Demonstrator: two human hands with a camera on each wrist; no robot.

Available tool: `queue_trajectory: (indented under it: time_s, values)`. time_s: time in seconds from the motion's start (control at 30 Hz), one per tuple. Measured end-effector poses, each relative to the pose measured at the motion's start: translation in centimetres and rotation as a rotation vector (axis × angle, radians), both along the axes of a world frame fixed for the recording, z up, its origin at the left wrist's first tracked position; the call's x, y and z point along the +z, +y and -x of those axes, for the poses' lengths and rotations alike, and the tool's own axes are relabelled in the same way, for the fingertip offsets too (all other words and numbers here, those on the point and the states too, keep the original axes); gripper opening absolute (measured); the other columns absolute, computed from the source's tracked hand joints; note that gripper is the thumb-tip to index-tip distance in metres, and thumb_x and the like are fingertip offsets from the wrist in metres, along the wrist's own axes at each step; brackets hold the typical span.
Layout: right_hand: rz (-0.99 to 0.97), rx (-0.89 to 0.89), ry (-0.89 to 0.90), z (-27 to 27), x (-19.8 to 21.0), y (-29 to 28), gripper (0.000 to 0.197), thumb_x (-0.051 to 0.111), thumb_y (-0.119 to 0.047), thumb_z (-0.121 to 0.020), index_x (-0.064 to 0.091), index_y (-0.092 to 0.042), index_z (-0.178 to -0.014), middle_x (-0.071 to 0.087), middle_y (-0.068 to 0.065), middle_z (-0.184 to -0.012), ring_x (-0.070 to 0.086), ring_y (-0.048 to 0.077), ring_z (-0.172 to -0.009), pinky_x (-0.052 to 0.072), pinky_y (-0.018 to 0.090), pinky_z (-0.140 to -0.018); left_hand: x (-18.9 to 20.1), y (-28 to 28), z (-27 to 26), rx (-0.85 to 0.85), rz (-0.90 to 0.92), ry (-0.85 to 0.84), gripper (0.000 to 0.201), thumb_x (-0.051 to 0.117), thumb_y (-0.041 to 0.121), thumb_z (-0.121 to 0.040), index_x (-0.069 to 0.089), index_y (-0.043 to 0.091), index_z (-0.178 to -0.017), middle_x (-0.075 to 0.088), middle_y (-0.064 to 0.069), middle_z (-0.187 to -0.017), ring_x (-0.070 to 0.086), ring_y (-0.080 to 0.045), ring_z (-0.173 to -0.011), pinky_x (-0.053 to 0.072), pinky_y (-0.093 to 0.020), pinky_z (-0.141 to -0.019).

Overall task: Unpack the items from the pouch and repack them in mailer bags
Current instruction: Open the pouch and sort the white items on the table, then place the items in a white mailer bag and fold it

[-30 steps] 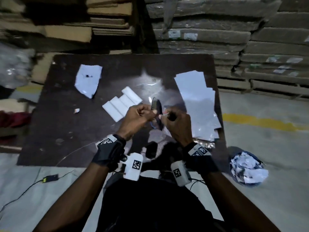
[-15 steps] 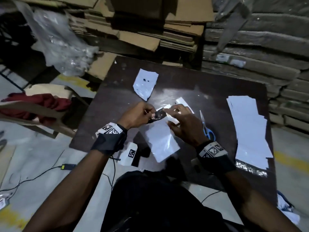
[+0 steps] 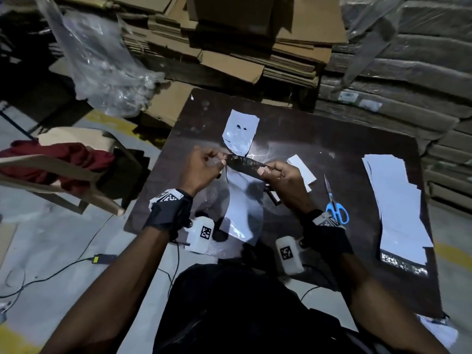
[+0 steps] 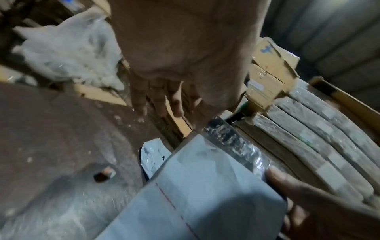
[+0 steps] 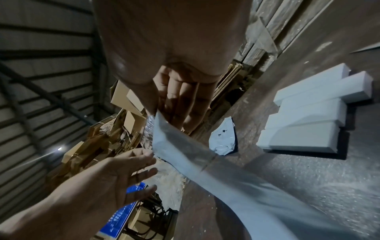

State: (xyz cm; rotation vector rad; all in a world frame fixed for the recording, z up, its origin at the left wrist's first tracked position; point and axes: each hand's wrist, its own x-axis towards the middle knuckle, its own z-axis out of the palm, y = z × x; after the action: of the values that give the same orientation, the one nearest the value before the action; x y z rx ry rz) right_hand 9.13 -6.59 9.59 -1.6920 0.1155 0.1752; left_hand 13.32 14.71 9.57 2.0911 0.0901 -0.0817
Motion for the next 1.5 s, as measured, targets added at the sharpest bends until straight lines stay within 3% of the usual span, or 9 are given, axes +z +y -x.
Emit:
queue_trajectory:
  time_s: [0.13, 0.27, 0.57, 0.63, 0.87, 1.03, 1.17, 1.3, 1.5]
  values:
    - [-0.071, 0.001, 0.043, 0.1, 0.7, -0.5, 0.004, 0.057, -0.009, -0.096, 0.059, -0.008, -0.092, 0.058, 0.007, -0.074, 0.058, 0.005, -0.057, 0.05, 0.02, -0.055, -0.4, -1.7, 0.4, 0.088, 0.254, 0.114, 0.016, 0.078, 0.032, -0.08, 0.065, 0.024, -0.081, 0.061, 0.01, -0.075, 0.056, -0.01, -0.065, 0.046, -0.027, -0.061]
    - [-0.115, 0.062, 0.062, 0.0, 0.8, -1.1, 0.006, 0.055, -0.011, -0.097, 0.058, -0.012, -0.092, 0.066, 0.005, -0.075, 0.063, 0.009, -0.062, 0.053, 0.023, -0.057, 0.3, -4.2, 1.5, 0.094, 0.435, 0.46, 0.057, 0.081, 0.043, -0.077, 0.048, 0.016, -0.115, 0.065, -0.007, -0.079, 0.054, -0.012, -0.049, 0.049, -0.025, -0.046]
    - [0.002, 0.039, 0.052, -0.7, -1.0, -3.1, 0.014, 0.059, -0.025, -0.095, 0.06, -0.018, -0.082, 0.066, 0.024, -0.085, 0.063, 0.025, -0.074, 0.056, 0.041, -0.062, 0.2, -5.8, 1.9, 0.258, 0.518, 0.444, 0.039, 0.063, -0.01, -0.082, 0.049, 0.016, -0.107, 0.07, -0.018, -0.091, 0.065, -0.021, -0.058, 0.056, -0.031, -0.052]
    - [0.025, 0.031, 0.044, -1.0, -1.4, -3.1, 0.014, 0.063, -0.032, -0.09, 0.06, -0.018, -0.085, 0.066, 0.027, -0.084, 0.064, 0.027, -0.072, 0.056, 0.053, -0.068, 0.2, -5.8, 1.8, 0.262, 0.478, 0.421, 0.037, 0.063, -0.009, -0.081, 0.051, 0.018, -0.102, 0.07, -0.018, -0.093, 0.066, -0.022, -0.061, 0.056, -0.034, -0.058]
    - [0.067, 0.243, -0.003, -1.3, -0.9, -2.6, 0.036, 0.081, -0.017, -0.078, 0.064, -0.006, -0.108, 0.073, 0.01, -0.092, 0.069, 0.017, -0.075, 0.056, 0.031, -0.069, 0.4, -7.2, 2.3, 0.213, 0.309, 0.37, 0.009, 0.06, 0.007, -0.084, 0.064, 0.015, -0.085, 0.065, -0.009, -0.075, 0.06, -0.021, -0.057, 0.055, -0.038, -0.058]
    - [-0.002, 0.239, 0.007, -1.6, -1.4, -2.1, 0.018, 0.078, -0.005, -0.078, 0.069, 0.001, -0.092, 0.067, 0.029, -0.084, 0.057, 0.02, -0.063, 0.046, 0.021, -0.057, 0.3, -6.4, 2.6, 0.188, 0.274, 0.373, 0.017, 0.06, 0.0, -0.082, 0.065, 0.016, -0.082, 0.067, -0.012, -0.073, 0.062, -0.025, -0.058, 0.057, -0.046, -0.068]
    - [-0.042, 0.056, 0.034, -1.8, -1.8, -2.3, 0.008, 0.071, -0.005, -0.082, 0.064, -0.007, -0.087, 0.059, 0.011, -0.075, 0.056, 0.02, -0.061, 0.05, 0.027, -0.053, 0.4, -5.2, 2.8, 0.249, 0.307, 0.326, 0.031, 0.069, -0.006, -0.082, 0.05, 0.014, -0.099, 0.064, -0.011, -0.076, 0.064, -0.028, -0.066, 0.056, -0.054, -0.075]
    - [-0.024, 0.009, -0.042, -1.6, -2.5, -2.5, 0.017, 0.06, 0.001, -0.085, 0.057, -0.015, -0.087, 0.055, 0.001, -0.084, 0.066, 0.022, -0.066, 0.06, 0.039, -0.06, 0.8, -4.4, 2.7, 0.284, 0.265, 0.256, 0.044, 0.075, -0.002, -0.08, 0.039, 0.019, -0.095, 0.055, -0.008, -0.069, 0.058, -0.023, -0.056, 0.053, -0.045, -0.068]
    - [0.03, 0.174, 0.014, -1.1, -2.2, -2.9, 0.043, 0.073, -0.008, -0.079, 0.058, -0.01, -0.119, 0.064, 0.008, -0.078, 0.063, 0.015, -0.061, 0.059, 0.034, -0.058, 2.6, -6.1, 1.2, 0.009, -0.103, 0.169, 0.024, 0.079, 0.006, -0.074, 0.06, 0.02, -0.074, 0.059, 0.003, -0.062, 0.061, -0.022, -0.059, 0.054, -0.038, -0.064]
